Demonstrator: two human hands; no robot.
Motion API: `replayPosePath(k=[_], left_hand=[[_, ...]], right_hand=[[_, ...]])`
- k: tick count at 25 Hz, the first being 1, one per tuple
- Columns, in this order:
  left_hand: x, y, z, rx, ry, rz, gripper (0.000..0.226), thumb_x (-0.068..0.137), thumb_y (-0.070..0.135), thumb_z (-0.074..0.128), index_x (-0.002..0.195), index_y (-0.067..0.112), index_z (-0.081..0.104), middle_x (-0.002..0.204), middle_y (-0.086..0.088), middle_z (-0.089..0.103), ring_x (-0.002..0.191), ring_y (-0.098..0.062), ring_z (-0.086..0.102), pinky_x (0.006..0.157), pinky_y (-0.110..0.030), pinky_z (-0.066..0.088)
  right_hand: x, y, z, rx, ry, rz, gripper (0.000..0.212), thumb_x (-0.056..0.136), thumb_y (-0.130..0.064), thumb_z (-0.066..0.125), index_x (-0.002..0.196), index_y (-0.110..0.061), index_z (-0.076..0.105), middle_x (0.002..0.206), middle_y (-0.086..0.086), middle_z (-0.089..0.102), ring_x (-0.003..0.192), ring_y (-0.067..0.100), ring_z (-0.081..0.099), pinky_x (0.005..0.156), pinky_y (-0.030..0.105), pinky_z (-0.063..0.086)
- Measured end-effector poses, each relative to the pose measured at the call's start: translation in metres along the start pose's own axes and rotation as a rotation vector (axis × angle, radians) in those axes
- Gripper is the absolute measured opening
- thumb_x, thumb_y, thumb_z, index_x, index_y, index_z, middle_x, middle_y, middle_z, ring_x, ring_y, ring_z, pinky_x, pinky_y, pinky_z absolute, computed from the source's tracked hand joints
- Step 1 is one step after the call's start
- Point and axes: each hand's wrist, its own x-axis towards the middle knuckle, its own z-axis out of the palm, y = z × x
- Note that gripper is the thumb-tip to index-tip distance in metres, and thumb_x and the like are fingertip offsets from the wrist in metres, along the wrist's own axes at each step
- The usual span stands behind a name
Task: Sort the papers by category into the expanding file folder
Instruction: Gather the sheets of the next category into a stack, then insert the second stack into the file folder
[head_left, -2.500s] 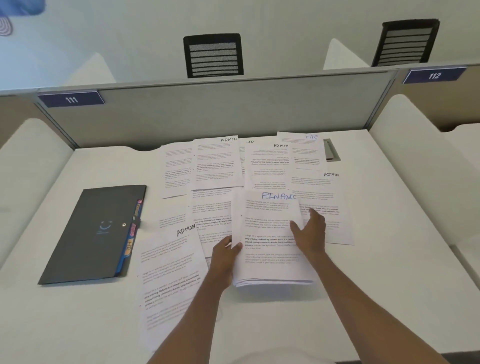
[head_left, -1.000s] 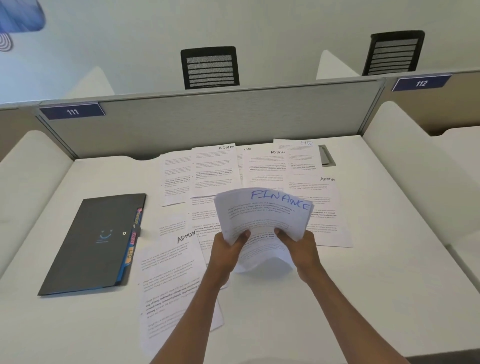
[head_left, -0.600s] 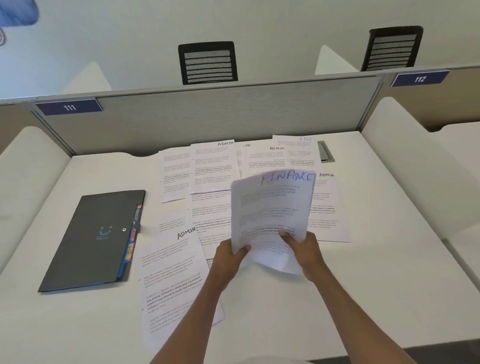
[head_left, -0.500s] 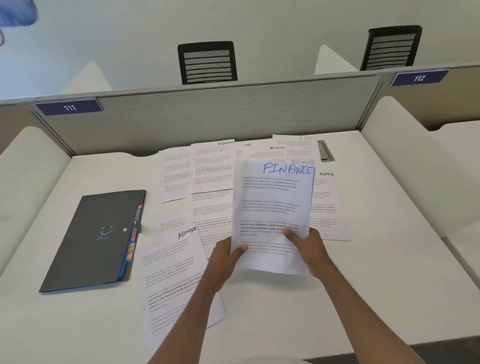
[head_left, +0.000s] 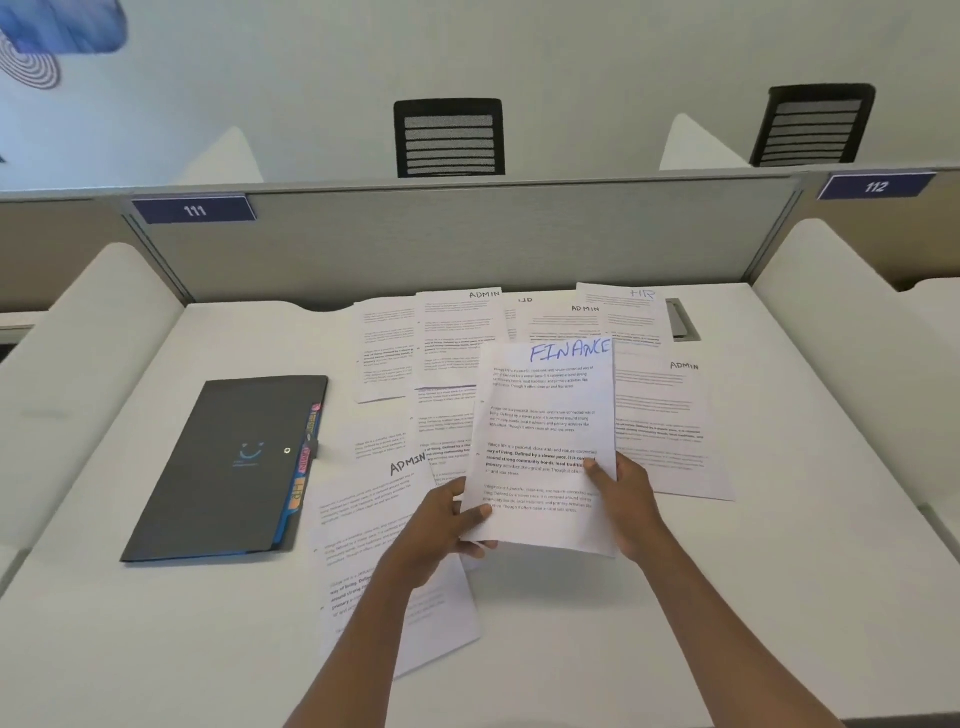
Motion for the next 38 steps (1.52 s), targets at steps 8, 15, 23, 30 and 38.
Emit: replayPosePath(k=[8, 15, 23, 30, 38], left_hand=[[-0.02, 0.007, -0.086, 0.113, 0.274, -0.003, 0.024, 0.093, 0.008, 0.078, 0.115, 0.006, 0.068, 0.09, -0.02, 0.08, 0.07, -0.036, 0.078, 0.063, -0.041, 0.067], [-0.023, 0.0, -0.177, 0.437, 1.015, 0.174, 0.013, 0.101, 0.017, 0.061, 0.092, 0.017, 0.07, 0.079, -0.001, 0.075, 0.073, -0.021, 0.069, 0.069, -0.036, 0.055], [0.02, -0.036, -0.248, 1.017, 0.833, -0.322, 0.093, 0.094, 0.06, 0.062, 0.165, 0.016, 0.02, 0.172, -0.023, 0.014, 0.159, -0.047, 0.004, 0.119, -0.076, 0.013], [0.034, -0.027, -0.26, 1.018, 0.71, -0.388, 0.101, 0.094, 0.066, 0.058, 0.167, 0.026, 0.001, 0.175, -0.018, 0.003, 0.159, -0.051, -0.004, 0.112, -0.084, 0.012], [0.027, -0.019, -0.266, 1.121, 0.573, -0.373, 0.072, 0.108, 0.032, 0.047, 0.166, 0.012, 0.01, 0.166, -0.03, 0.026, 0.146, -0.057, 0.034, 0.109, -0.074, 0.04]], right_hand=[[-0.007, 0.004, 0.076, -0.185, -0.007, -0.03, 0.022, 0.102, -0.018, 0.057, 0.119, -0.014, 0.072, 0.113, -0.002, 0.077, 0.099, 0.02, 0.073, 0.087, 0.039, 0.06], [-0.034, 0.007, 0.16, -0.171, -0.024, -0.051, 0.028, 0.103, -0.017, 0.056, 0.129, -0.013, 0.066, 0.122, -0.002, 0.071, 0.107, 0.02, 0.068, 0.086, 0.032, 0.055], [-0.049, 0.016, 0.206, -0.226, -0.118, -0.059, 0.024, 0.103, -0.018, 0.057, 0.123, -0.019, 0.069, 0.117, -0.011, 0.073, 0.103, 0.011, 0.07, 0.079, 0.021, 0.056], [-0.048, 0.025, 0.212, -0.256, -0.107, -0.015, 0.021, 0.103, -0.02, 0.057, 0.119, -0.019, 0.07, 0.113, -0.01, 0.075, 0.099, 0.012, 0.072, 0.078, 0.025, 0.058], [-0.045, 0.023, 0.219, -0.224, -0.118, 0.021, 0.019, 0.103, -0.018, 0.058, 0.117, -0.019, 0.071, 0.11, -0.01, 0.076, 0.097, 0.011, 0.073, 0.078, 0.026, 0.058]])
